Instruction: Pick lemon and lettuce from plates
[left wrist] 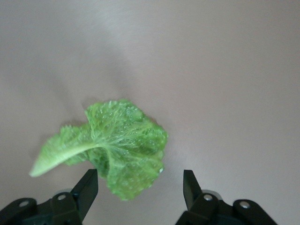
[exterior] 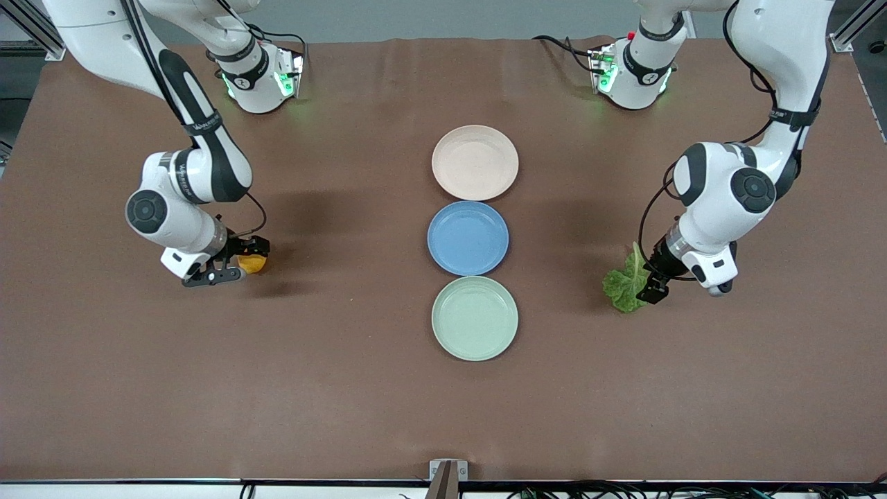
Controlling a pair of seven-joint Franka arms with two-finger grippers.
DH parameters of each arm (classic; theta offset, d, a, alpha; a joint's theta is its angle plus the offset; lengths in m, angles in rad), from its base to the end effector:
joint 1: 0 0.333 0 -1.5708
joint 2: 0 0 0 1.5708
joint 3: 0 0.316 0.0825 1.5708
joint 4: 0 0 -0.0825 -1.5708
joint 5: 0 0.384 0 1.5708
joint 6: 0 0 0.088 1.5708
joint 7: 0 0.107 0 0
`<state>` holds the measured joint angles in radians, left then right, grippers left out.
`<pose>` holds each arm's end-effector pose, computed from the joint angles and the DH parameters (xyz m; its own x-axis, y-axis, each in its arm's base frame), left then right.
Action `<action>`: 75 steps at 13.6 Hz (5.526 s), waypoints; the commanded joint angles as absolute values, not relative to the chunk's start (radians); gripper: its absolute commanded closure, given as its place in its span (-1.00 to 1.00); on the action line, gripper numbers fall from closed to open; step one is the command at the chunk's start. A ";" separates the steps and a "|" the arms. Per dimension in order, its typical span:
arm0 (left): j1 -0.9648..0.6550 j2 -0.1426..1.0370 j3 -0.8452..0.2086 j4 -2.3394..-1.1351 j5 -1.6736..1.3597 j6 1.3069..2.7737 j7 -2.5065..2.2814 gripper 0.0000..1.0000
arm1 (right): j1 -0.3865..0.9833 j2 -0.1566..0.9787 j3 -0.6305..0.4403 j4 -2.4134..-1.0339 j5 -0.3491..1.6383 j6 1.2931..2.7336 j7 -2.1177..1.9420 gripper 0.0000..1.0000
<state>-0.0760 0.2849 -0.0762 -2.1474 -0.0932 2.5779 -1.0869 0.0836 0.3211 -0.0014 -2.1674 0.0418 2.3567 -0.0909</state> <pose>0.5769 -0.0861 0.2827 0.5285 0.8489 -0.0066 0.8381 -0.5205 0.1636 0.5482 0.0457 0.2343 0.9814 0.1423 -0.1290 0.1387 -0.9897 -0.0368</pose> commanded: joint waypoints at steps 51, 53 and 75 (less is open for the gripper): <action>-0.003 -0.038 0.048 -1.595 -0.032 1.592 0.037 -0.99 | 0.003 -0.124 -0.025 -1.749 0.009 1.591 -0.126 -1.00; 0.000 -0.038 0.046 -1.595 -0.032 1.592 0.037 -0.99 | 0.003 -0.123 -0.017 -1.746 0.009 1.591 -0.126 -1.00; -0.002 -0.043 0.048 -1.592 -0.017 1.589 0.035 -0.99 | 0.000 -0.126 -0.021 -1.741 0.049 1.591 -0.052 -1.00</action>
<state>-0.0082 -0.0445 0.0531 -1.6081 -0.0202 1.6026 0.0367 -0.0012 -0.0903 -0.0218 -1.7091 0.0349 1.5807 -0.0681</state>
